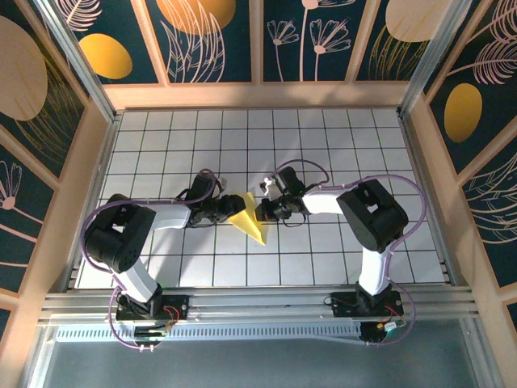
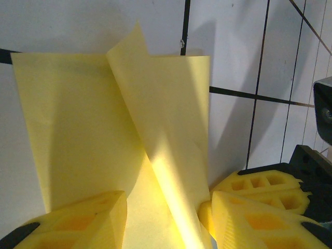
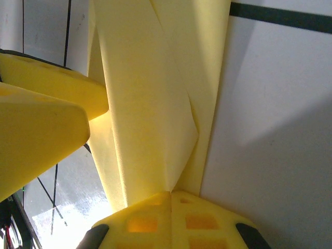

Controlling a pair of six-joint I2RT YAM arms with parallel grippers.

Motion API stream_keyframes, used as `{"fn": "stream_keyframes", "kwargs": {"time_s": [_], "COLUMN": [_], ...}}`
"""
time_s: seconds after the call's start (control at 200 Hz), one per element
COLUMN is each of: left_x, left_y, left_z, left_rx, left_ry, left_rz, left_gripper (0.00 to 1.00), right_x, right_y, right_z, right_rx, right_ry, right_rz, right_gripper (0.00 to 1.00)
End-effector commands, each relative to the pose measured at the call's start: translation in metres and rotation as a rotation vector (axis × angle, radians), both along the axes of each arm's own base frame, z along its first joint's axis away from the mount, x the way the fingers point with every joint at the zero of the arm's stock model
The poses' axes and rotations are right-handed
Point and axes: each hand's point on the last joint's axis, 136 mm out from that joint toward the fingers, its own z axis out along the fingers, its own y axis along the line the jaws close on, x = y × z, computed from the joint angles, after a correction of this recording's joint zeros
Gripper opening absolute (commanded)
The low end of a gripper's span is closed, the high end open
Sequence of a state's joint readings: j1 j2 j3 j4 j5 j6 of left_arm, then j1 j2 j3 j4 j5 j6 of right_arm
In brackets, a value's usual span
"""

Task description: Fold a paper plane with a square sheet of paper (fold left side to right side)

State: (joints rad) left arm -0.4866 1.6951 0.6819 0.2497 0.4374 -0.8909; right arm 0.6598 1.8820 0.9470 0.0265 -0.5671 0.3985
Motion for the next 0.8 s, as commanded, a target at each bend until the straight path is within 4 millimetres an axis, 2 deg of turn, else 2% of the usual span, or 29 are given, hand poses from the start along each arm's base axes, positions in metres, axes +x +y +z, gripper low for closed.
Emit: {"fn": "stream_keyframes", "kwargs": {"time_s": [0.0, 0.31, 0.796], "left_x": [-0.011, -0.012, -0.012], "left_y": [0.016, 0.016, 0.016], "left_z": [-0.026, -0.026, -0.026], "left_rx": [0.101, 0.101, 0.1], "left_ry": [0.057, 0.057, 0.057], "left_rz": [0.017, 0.019, 0.018], "left_gripper": [0.47, 0.47, 0.47], "right_x": [0.006, 0.003, 0.006], "right_y": [-0.005, -0.003, -0.006], "right_z": [0.006, 0.024, 0.009], "right_rx": [-0.01, 0.034, -0.014], "right_ry": [-0.033, -0.066, -0.05], "right_rz": [-0.006, 0.009, 0.0], "right_gripper": [0.0, 0.0, 0.0]}}
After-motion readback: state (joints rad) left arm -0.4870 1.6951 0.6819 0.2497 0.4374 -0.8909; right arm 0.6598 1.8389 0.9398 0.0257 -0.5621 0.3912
